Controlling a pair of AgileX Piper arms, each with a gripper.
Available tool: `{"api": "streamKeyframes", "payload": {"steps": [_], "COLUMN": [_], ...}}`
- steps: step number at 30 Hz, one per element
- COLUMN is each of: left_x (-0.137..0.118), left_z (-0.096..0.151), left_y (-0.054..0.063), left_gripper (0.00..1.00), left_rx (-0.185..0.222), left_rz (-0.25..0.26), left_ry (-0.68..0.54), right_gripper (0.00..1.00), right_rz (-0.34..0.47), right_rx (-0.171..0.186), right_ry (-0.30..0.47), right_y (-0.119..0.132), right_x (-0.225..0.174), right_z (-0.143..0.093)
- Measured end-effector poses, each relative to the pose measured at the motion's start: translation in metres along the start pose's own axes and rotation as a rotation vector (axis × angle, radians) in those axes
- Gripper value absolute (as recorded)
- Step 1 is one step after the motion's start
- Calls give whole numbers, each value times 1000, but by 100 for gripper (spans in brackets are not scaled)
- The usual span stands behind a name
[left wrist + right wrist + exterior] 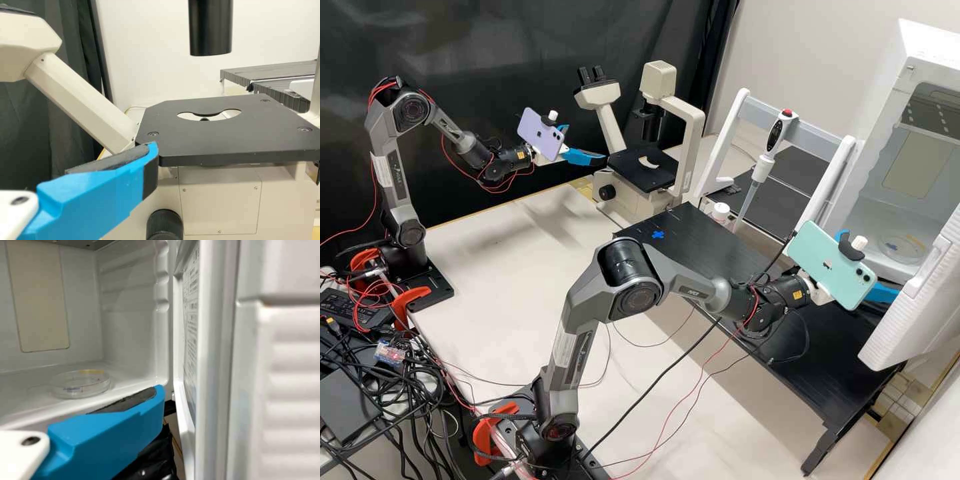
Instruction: Move the petri dish to the microscope
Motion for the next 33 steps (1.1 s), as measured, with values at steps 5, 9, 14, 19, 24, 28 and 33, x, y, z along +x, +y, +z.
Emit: {"api": "streamKeyframes", "payload": {"steps": [5, 9, 14, 19, 24, 28, 33], "left_x": [0, 0, 0, 0, 0, 0, 0], "left_z": [0, 0, 0, 0, 0, 0, 0], "left_y": [0, 0, 0, 0, 0, 0, 0], "left_gripper": [100, 100, 100, 100, 100, 100, 100], "left_rx": [0, 0, 0, 0, 0, 0, 0], "left_rz": [0, 0, 0, 0, 0, 0, 0], "left_ry": [0, 0, 0, 0, 0, 0, 0], "right_gripper": [100, 100, 100, 100, 100, 100, 100], "right_rz": [-25, -40, -47, -57, -76, -106, -135], "right_rx": [3, -1, -5, -26, -62, -81, -84], "right_ry": [5, -3, -18, -30, -36, -39, -45], "right_y": [-5, -9, -11, -16, -26, -40, -52], "right_x": [33, 58, 84, 106, 121, 128, 129], "right_z": [-13, -19, -22, -21, -17, -13, -13]}}
